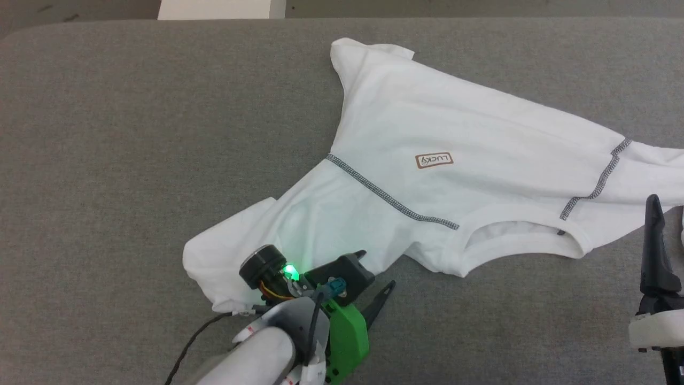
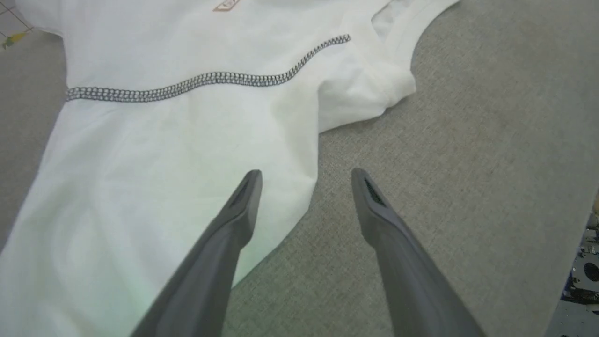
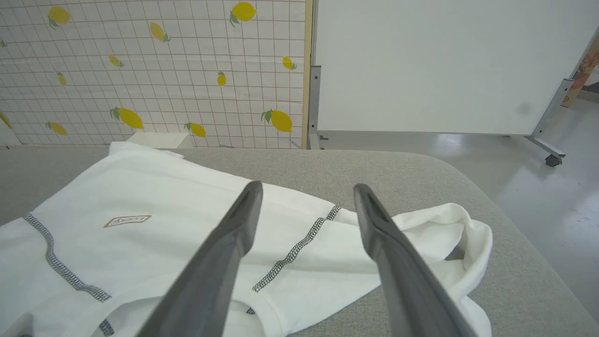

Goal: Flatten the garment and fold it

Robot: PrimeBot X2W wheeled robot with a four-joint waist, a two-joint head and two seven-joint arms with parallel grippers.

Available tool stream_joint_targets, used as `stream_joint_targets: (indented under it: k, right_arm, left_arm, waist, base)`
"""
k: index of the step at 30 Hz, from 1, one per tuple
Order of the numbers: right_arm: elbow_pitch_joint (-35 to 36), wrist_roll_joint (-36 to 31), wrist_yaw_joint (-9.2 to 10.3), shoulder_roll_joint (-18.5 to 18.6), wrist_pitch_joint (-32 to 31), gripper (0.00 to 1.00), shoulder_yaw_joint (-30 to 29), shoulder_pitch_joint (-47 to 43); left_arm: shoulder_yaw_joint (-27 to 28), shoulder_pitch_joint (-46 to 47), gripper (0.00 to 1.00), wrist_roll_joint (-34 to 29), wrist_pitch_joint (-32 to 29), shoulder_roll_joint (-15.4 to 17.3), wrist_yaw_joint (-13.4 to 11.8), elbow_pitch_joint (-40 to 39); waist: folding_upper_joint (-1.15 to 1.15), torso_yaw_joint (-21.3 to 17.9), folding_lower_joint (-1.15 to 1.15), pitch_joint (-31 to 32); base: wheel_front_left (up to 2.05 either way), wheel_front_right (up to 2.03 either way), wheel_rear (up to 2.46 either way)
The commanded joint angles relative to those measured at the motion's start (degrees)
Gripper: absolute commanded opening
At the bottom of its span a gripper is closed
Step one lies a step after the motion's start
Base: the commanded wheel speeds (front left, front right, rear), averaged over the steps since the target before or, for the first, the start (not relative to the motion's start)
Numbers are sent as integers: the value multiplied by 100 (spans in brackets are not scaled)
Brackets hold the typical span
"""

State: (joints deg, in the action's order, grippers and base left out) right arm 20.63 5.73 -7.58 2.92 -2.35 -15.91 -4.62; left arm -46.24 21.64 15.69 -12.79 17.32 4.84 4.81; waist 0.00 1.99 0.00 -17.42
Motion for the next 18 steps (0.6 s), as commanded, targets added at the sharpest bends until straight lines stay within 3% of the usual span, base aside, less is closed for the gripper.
stream_joint_targets:
  k: [1, 8, 9, 10, 18]
  right_arm:
    - [-19, 60, 9, -3, 52, 100, 18, 140]
    - [-108, 94, 9, -4, 126, 100, 44, 282]
    - [-125, 102, 9, -4, 132, 100, 47, 289]
    - [-147, 112, 9, -4, 141, 100, 54, 299]
    - [-376, 165, 9, -4, 197, 100, 85, 273]
  left_arm:
    - [-37, 161, 100, -39, -83, -39, 28, 127]
    - [-109, 478, 100, -21, -502, -209, 19, 851]
    - [-107, 510, 29, -10, -511, -242, 15, 905]
    - [-102, 539, 0, 23, -539, -276, 16, 981]
    - [198, 403, 0, 479, -335, -407, -97, 1223]
  waist:
    - [0, -99, 0, -222]
    - [0, -205, 0, -468]
    - [0, -210, 0, -480]
    - [0, -217, 0, -490]
    - [0, -160, 0, -148]
  base:
    - [0, 0, 0]
    - [0, 0, 0]
    - [0, 0, 0]
    - [0, 0, 0]
    - [0, 0, 0]
